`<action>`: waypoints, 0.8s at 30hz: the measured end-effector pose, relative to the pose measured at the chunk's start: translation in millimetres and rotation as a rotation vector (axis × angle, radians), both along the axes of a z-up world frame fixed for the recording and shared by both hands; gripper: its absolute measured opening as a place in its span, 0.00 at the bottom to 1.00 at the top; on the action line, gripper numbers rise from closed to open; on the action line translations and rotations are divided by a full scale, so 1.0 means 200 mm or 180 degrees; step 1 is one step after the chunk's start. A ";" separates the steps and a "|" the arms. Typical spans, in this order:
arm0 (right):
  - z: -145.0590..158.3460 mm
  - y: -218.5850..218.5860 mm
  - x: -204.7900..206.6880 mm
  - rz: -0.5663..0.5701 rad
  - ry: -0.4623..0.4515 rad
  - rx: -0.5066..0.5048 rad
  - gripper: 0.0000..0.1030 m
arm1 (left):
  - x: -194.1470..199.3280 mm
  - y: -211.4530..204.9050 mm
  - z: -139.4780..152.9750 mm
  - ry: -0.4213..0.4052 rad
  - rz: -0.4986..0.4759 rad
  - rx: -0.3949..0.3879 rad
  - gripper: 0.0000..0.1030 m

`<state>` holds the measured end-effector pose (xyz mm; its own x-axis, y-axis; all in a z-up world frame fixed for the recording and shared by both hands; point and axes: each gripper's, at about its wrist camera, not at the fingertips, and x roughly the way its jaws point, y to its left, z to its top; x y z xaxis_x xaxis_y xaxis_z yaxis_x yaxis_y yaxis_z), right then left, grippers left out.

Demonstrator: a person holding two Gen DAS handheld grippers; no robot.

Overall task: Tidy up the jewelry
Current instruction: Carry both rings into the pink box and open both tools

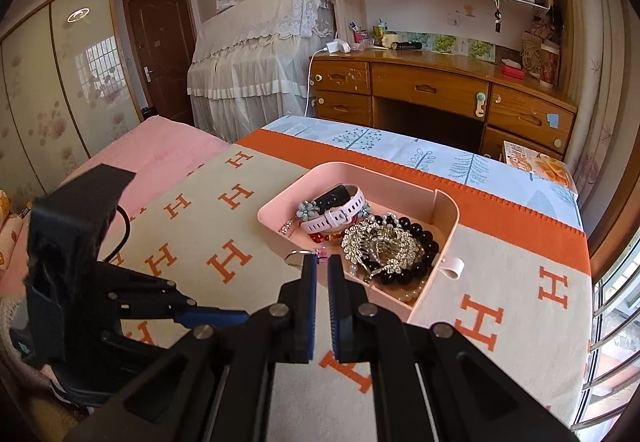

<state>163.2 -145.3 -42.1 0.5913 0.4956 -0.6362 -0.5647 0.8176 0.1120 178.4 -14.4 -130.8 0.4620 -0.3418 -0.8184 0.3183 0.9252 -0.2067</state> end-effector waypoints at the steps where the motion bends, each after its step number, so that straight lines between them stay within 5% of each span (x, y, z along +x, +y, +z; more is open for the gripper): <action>1: 0.00 -0.01 0.00 -0.0004 0.0007 0.0004 0.05 | 0.00 -0.01 -0.02 0.0002 -0.0014 0.0044 0.23; 6: -0.02 -0.03 -0.01 -0.0026 0.0034 0.0009 0.05 | -0.02 -0.06 -0.03 -0.0173 -0.0048 0.0241 0.23; 9: -0.04 -0.04 -0.01 -0.0032 0.0064 0.0024 0.05 | -0.02 -0.07 -0.04 -0.0248 -0.0023 0.0410 0.09; 24: 0.01 0.01 0.02 -0.0011 0.0016 0.0126 0.05 | 0.03 0.10 0.13 -0.0380 0.0270 0.0105 0.04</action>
